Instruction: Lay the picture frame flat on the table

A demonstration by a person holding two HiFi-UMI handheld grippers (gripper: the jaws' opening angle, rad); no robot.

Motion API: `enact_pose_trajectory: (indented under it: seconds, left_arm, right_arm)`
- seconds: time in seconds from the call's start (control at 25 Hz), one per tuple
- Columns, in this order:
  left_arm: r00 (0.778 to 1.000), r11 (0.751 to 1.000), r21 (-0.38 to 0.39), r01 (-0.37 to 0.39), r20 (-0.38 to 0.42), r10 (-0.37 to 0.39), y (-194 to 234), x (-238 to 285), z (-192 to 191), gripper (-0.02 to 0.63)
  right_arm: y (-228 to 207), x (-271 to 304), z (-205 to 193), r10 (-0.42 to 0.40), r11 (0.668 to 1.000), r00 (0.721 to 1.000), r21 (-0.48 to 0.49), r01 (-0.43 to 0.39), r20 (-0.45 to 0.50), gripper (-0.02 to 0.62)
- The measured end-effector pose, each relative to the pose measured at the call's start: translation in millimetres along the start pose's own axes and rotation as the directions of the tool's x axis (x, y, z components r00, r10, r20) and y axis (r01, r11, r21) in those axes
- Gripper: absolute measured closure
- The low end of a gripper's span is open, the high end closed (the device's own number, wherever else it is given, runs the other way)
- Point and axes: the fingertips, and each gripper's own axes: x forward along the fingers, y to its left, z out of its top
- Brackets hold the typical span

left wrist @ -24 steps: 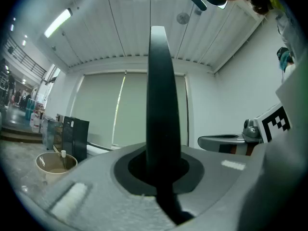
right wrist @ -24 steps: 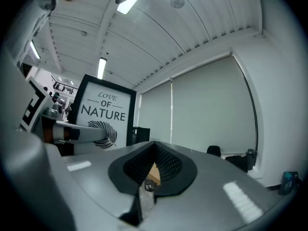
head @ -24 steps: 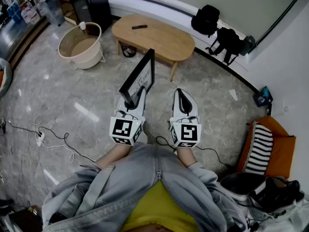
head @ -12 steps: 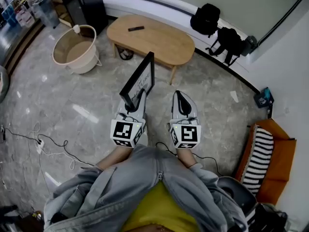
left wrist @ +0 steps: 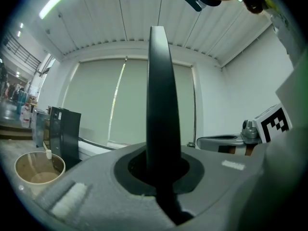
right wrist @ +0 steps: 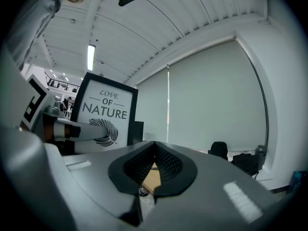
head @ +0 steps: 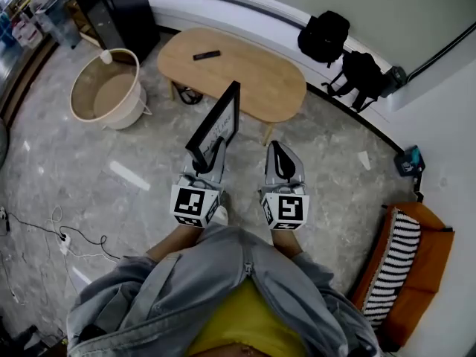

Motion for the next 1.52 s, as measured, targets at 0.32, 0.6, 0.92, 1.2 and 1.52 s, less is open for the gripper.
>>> enact_pose_trajectory:
  seconds: [0.32,0.6,0.92,1.2,1.52]
  left_arm:
    - [0.999,0.999,-0.015,0.034,-0.032,-0.034,61.7,81.4,-6.2,0.597]
    - [0.999,0.998,-0.043,0.040,-0.021,-0.041,85.2,107.2,-4.6,0.597]
    - [1.000,0.999,-0.044,0.026,-0.010,-0.027,104.4,137.5,-1.7,0.597]
    - [0.999,0.999,0.012,0.037,0.015,-0.037,117.1,202.0,-0.2,0.597]
    - [1.000,1.000,0.000,0.023,0.001,-0.023,135.9,318.5,-0.4,0.595]
  right_arm:
    - [-23.6,89.9,-15.5,-0.049,0.999,0.998,0.021,0.050,-0.042,0.595]
    - [-33.4,121.3,-11.5,-0.061,0.998,0.997,0.002,0.061,-0.050,0.595]
    - [-45.6,159.0,-7.3,-0.053,0.999,0.998,-0.001,0.053,-0.031,0.595]
    - [-82.2,213.8,-9.6,-0.047,0.999,0.999,-0.019,0.047,0.010,0.595]
    - [-163.8,315.6,-18.6,-0.026,1.000,1.000,0.000,0.026,-0.017,0.595]
